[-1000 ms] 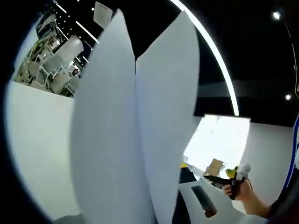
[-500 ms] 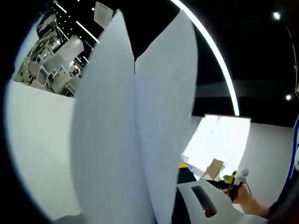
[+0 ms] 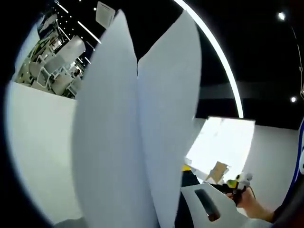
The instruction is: Organize the stack of printing papers by aligning and flattening the scattered papers on the table
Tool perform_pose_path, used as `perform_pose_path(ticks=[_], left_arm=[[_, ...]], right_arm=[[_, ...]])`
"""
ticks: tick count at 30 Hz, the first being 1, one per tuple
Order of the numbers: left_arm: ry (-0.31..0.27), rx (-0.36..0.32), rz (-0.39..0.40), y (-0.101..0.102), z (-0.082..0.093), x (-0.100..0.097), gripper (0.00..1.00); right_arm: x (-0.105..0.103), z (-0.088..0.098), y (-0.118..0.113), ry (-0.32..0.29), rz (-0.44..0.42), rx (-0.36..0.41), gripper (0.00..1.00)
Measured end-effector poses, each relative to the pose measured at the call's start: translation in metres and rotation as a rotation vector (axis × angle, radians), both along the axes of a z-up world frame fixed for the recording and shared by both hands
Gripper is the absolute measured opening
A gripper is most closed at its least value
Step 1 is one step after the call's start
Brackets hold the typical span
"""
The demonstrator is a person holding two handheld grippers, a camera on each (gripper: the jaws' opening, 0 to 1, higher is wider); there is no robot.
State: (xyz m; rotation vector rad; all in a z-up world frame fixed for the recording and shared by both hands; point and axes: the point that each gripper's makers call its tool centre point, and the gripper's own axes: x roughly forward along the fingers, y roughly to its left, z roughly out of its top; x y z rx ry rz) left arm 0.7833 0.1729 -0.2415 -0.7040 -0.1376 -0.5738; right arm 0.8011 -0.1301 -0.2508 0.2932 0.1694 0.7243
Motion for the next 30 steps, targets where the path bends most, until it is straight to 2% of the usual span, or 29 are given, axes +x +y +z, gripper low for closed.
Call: perform_pose_path(ticks=[4, 10, 30], left_arm=[[0.002, -0.002, -0.001, 0.0007, -0.0004, 0.0005, 0.07], [0.005, -0.004, 0.0, 0.0015, -0.0012, 0.0012, 0.07], [0.007, -0.011, 0.0, 0.0024, -0.0013, 0.0006, 0.07]], right_arm=[[-0.0001, -0.0012, 0.0, 0.005, 0.002, 0.001, 0.9], [0.0005, 0.0014, -0.0016, 0.014, 0.007, 0.042, 0.9], [-0.0006, -0.0013, 0.0001, 0.027, 0.008, 0.047, 0.9]])
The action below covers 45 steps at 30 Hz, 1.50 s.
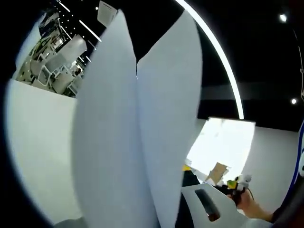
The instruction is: Organize the stack of printing papers by aligning and flattening the scattered papers on the table
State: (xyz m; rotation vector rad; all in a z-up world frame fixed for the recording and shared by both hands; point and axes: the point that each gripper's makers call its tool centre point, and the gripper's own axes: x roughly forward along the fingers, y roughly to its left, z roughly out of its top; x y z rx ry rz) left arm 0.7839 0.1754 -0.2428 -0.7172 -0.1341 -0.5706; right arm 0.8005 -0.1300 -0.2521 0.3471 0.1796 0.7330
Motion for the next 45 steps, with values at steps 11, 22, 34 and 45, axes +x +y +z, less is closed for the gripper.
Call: perform_pose_path(ticks=[11, 22, 34, 45], left_arm=[[0.0, -0.001, -0.001, -0.001, 0.0, 0.0, 0.07], [0.0, -0.002, -0.002, -0.002, 0.0, 0.0, 0.07], [0.001, -0.004, -0.002, -0.002, 0.0, 0.0, 0.07], [0.001, -0.004, -0.002, 0.001, -0.002, 0.001, 0.07]], right_arm=[[0.001, -0.003, 0.002, 0.008, 0.003, -0.009, 0.9], [0.001, -0.008, 0.004, 0.02, 0.009, -0.012, 0.9], [0.001, -0.017, 0.012, 0.033, 0.023, -0.045, 0.9], [-0.004, -0.031, 0.031, 0.049, 0.071, -0.096, 0.89]])
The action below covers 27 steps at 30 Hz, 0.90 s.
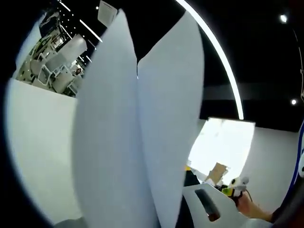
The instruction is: Organize the stack of printing papers by aligning and flattening the scattered papers on the table
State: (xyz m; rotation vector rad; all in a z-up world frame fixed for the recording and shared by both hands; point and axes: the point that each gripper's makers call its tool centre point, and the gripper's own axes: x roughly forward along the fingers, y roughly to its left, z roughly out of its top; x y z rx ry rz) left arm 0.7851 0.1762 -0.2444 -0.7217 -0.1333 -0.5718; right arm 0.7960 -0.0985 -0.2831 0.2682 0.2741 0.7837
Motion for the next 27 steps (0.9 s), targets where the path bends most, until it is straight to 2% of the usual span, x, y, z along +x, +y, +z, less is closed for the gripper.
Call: perform_pose_path(ticks=[6, 27], left_arm=[[0.0, 0.001, 0.0, 0.002, -0.001, 0.001, 0.07], [0.001, -0.006, -0.001, 0.01, -0.006, 0.007, 0.07]], right_arm=[[-0.001, -0.007, 0.005, -0.001, 0.01, -0.045, 0.89], [-0.005, -0.016, 0.017, 0.004, 0.049, -0.067, 0.89]])
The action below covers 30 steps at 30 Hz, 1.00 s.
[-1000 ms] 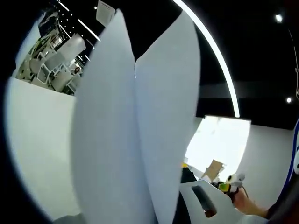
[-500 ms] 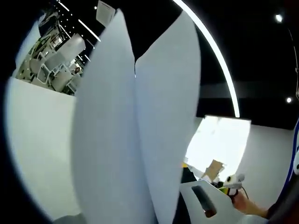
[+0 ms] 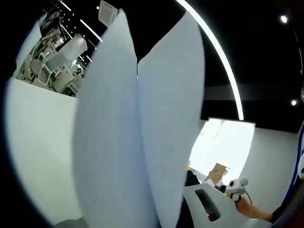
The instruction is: Organize the stack of printing papers by aligning and flattening the scattered papers on the table
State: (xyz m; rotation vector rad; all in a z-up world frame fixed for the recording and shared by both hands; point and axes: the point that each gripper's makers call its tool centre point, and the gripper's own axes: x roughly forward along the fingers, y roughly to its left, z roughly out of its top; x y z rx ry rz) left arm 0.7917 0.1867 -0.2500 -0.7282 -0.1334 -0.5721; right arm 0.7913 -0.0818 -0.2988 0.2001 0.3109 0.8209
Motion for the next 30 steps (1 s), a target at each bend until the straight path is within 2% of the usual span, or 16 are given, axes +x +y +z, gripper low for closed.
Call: perform_pose_path(ticks=[16, 30], left_arm=[[0.001, -0.006, 0.0, 0.001, 0.0, 0.0, 0.07], [0.003, -0.016, -0.001, 0.0, 0.001, -0.001, 0.07]], right_arm=[[0.0, -0.009, 0.006, -0.015, 0.01, -0.043, 0.88], [0.002, -0.017, -0.002, -0.036, -0.006, -0.151, 0.88]])
